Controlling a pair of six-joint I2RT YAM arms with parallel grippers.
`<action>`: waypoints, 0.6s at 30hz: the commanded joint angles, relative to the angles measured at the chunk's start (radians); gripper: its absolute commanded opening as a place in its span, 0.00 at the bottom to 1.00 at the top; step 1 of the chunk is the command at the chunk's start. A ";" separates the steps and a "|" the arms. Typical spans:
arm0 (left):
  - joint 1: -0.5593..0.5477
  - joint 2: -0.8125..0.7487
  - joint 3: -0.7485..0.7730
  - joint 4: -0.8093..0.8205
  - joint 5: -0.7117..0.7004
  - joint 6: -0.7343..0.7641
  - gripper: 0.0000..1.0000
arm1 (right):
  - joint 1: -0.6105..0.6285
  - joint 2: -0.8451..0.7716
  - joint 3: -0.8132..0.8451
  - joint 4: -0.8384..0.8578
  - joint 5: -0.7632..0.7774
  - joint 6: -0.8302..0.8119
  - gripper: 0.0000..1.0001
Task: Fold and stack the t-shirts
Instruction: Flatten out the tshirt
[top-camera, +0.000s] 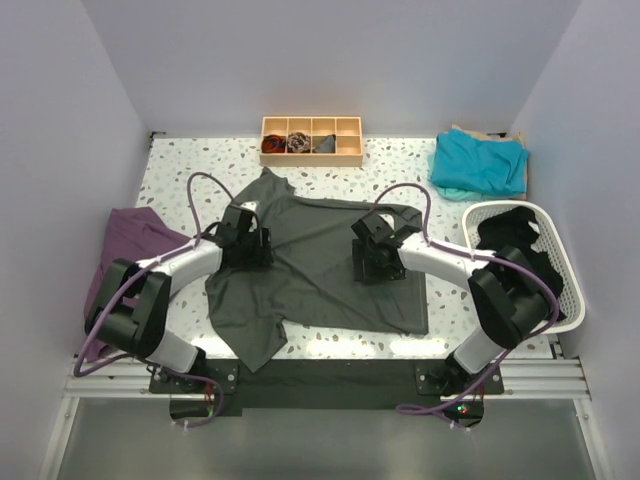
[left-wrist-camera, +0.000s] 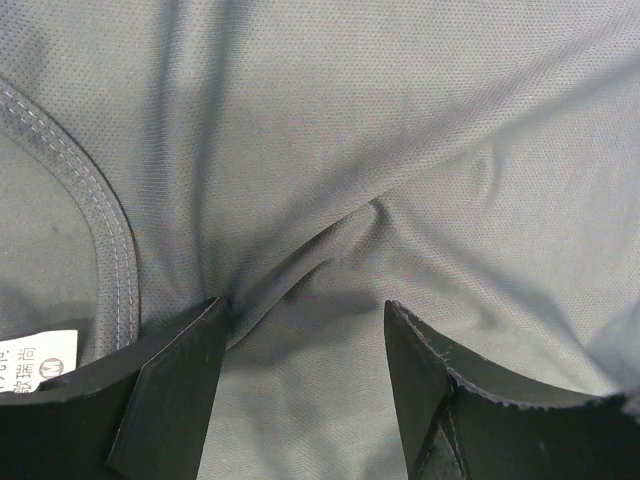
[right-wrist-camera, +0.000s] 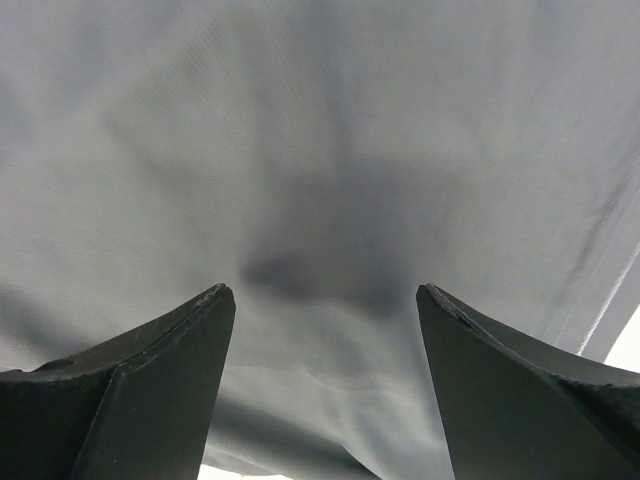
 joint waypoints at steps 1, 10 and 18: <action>-0.007 -0.023 -0.045 -0.040 0.005 -0.021 0.68 | -0.003 -0.013 -0.106 0.018 -0.054 0.053 0.77; -0.017 -0.086 -0.117 -0.112 -0.006 -0.084 0.69 | 0.037 -0.189 -0.272 -0.127 -0.101 0.187 0.76; -0.017 -0.138 -0.085 -0.184 -0.060 -0.090 0.69 | 0.049 -0.316 -0.220 -0.276 0.014 0.201 0.77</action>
